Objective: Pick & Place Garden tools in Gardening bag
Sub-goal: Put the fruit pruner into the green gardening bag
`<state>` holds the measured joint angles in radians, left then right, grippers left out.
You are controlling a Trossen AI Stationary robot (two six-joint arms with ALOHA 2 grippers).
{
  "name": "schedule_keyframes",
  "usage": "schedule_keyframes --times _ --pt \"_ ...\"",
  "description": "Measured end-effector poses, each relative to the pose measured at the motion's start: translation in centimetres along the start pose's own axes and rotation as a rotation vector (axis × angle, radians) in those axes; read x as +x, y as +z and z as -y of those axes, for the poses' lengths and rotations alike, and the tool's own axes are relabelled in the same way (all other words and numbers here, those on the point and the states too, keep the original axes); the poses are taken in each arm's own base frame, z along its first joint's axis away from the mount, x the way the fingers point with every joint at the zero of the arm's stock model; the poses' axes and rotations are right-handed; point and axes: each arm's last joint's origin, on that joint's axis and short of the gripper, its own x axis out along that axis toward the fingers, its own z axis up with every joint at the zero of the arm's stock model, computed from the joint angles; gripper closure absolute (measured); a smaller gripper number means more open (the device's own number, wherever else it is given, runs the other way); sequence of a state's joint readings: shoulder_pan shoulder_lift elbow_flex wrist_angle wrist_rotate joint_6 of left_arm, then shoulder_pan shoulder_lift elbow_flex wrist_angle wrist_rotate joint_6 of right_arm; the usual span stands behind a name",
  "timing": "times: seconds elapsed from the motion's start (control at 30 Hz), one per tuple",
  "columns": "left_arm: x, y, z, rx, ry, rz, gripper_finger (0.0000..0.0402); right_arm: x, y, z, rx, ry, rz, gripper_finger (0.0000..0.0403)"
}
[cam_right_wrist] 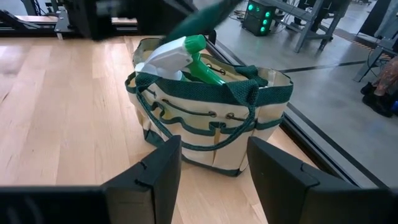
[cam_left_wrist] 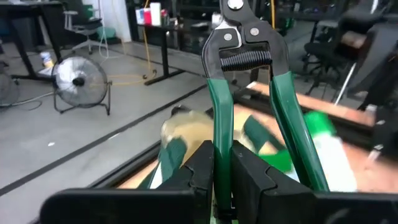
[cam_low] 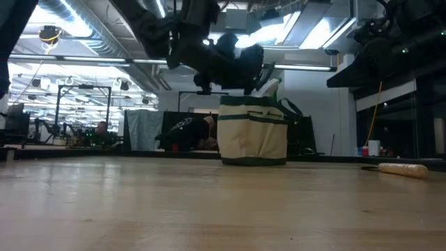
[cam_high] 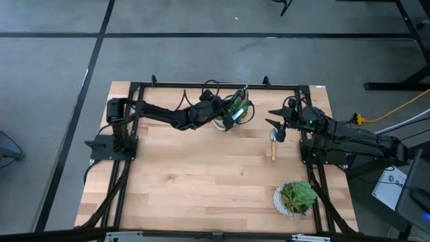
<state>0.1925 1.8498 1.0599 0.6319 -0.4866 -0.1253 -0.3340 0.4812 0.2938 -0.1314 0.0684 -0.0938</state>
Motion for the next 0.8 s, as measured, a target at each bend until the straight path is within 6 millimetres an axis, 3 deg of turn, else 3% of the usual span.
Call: schedule_keyframes --times 0.47,0.8 --pt "0.2 -0.7 -0.7 0.299 0.2 -0.051 0.0371 0.0 0.0 0.0 0.0 0.0 0.0 0.0217" --pt "-0.3 -0.7 0.3 0.339 0.138 -0.037 0.0371 0.0 0.0 0.0 0.0 0.0 0.0 0.0217"
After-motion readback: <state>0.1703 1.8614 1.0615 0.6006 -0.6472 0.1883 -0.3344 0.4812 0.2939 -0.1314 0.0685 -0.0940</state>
